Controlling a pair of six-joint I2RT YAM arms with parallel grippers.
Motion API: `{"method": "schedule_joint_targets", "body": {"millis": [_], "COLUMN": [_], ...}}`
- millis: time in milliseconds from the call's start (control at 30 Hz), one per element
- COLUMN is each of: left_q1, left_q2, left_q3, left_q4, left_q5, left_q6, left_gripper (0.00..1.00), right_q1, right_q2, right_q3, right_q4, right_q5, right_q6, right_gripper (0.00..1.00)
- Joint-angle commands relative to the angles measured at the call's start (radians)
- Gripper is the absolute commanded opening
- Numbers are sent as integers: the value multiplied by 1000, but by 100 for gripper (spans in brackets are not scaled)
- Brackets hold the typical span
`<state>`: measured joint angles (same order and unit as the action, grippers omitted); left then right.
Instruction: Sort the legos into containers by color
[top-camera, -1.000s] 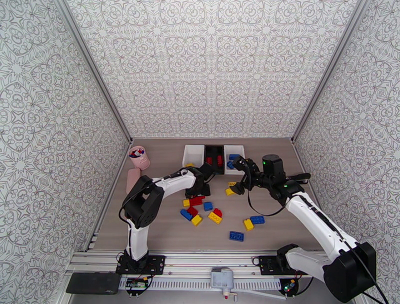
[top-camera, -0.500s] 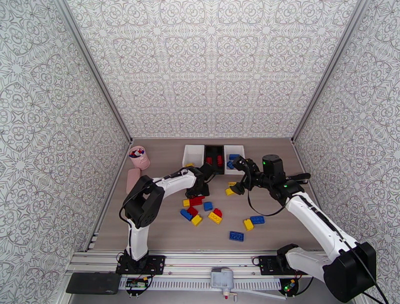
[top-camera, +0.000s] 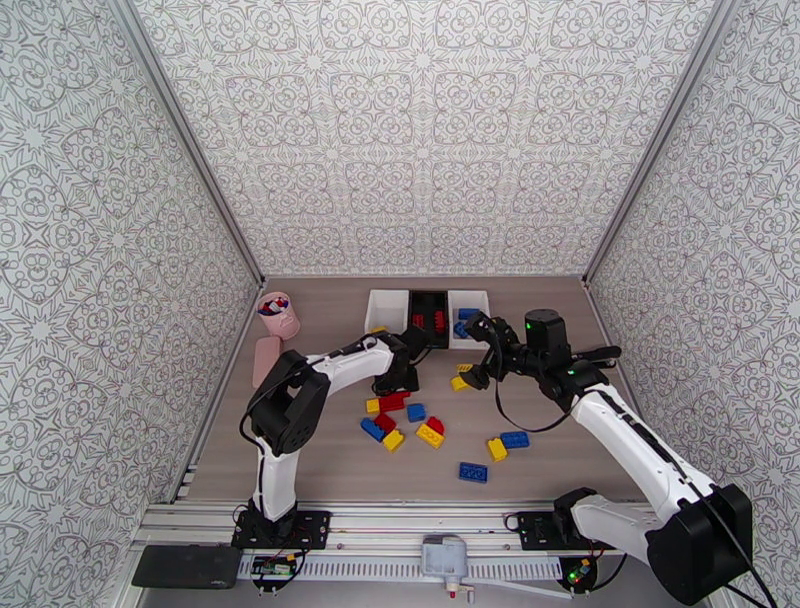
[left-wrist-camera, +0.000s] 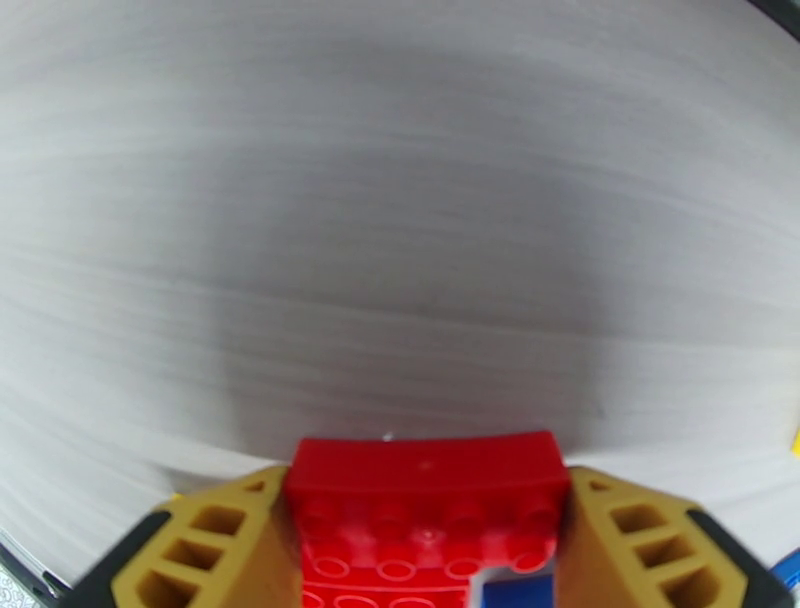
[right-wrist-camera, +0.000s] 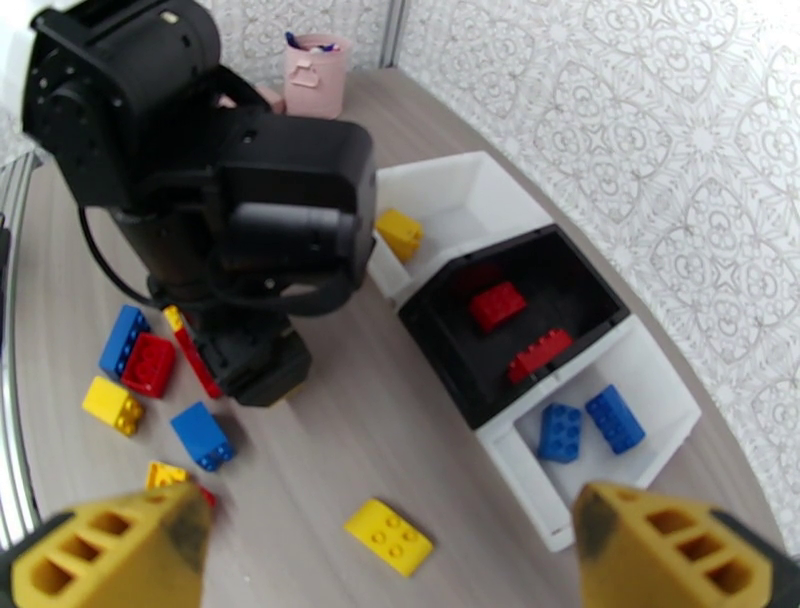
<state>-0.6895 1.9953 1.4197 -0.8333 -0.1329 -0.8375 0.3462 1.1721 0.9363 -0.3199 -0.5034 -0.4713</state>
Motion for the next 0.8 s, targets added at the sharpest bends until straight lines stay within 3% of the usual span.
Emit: {"method": "schedule_joint_targets", "body": {"millis": [0, 367, 767], "left_q1": [0, 22, 89], "left_q2": [-83, -150, 56], "left_q3": [24, 53, 276], "left_q4": [30, 330, 520], "left_q5": [-50, -119, -96], "left_q6": [15, 187, 346], "left_gripper": [59, 58, 58], "right_q1": [7, 5, 5], "right_q2": [-17, -36, -21], "right_q3": [-14, -104, -114], "right_q4": [39, 299, 341], "right_q5": [-17, 25, 91], "right_q6": [12, 178, 232], "right_gripper": [100, 100, 99]}}
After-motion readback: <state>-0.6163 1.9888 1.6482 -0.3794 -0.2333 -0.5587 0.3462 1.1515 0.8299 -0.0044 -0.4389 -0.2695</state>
